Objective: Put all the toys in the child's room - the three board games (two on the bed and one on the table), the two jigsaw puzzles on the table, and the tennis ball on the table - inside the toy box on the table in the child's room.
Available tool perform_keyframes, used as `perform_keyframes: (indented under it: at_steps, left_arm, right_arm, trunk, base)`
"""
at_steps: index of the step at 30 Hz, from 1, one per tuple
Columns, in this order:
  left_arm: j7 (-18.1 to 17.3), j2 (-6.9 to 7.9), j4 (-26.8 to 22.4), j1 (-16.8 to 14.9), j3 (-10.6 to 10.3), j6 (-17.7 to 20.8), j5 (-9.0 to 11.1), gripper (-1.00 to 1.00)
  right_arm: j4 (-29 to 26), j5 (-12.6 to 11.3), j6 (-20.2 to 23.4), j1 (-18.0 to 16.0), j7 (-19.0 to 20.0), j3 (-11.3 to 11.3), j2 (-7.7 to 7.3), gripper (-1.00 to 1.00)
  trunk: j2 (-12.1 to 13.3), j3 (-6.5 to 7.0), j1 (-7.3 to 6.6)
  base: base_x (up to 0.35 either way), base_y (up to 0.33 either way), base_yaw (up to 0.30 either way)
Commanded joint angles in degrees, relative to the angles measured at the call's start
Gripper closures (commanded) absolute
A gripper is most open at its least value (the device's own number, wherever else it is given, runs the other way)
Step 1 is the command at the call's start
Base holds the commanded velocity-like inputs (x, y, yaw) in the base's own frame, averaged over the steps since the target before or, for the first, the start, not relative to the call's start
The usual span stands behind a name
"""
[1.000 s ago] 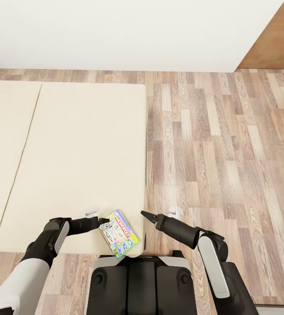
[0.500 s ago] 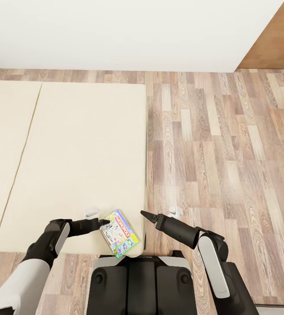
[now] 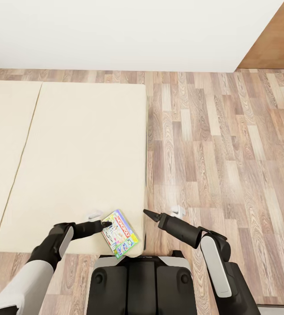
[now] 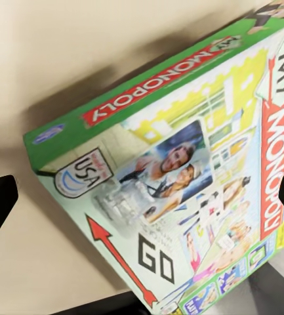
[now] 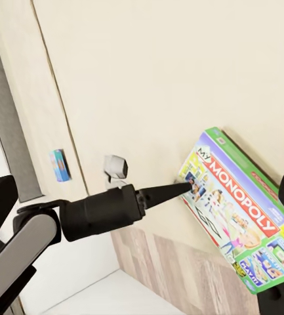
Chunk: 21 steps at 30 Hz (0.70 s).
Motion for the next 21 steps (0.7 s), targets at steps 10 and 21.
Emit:
perform_keyframes:
  at_steps: [10,21]
  left_arm:
    - [2.03,-0.42,1.84,-0.02,0.23,-0.20,0.58,-1.00]
    - [1.65,-0.65,2.11,-0.01,0.23,-1.66,0.71,-1.00]
  right_arm:
    - [-0.03,0.20,0.30,-0.02,0.26,-0.18,0.03,-1.00]
    - [-0.03,0.20,0.30,-0.02,0.26,-0.16,0.03,-1.00]
  trunk:
    - [-0.09,-0.06,0.03]
    - [-0.09,-0.06,0.03]
  base:
    - [0.000,0.000,0.000]
    - [0.000,0.000,0.000]
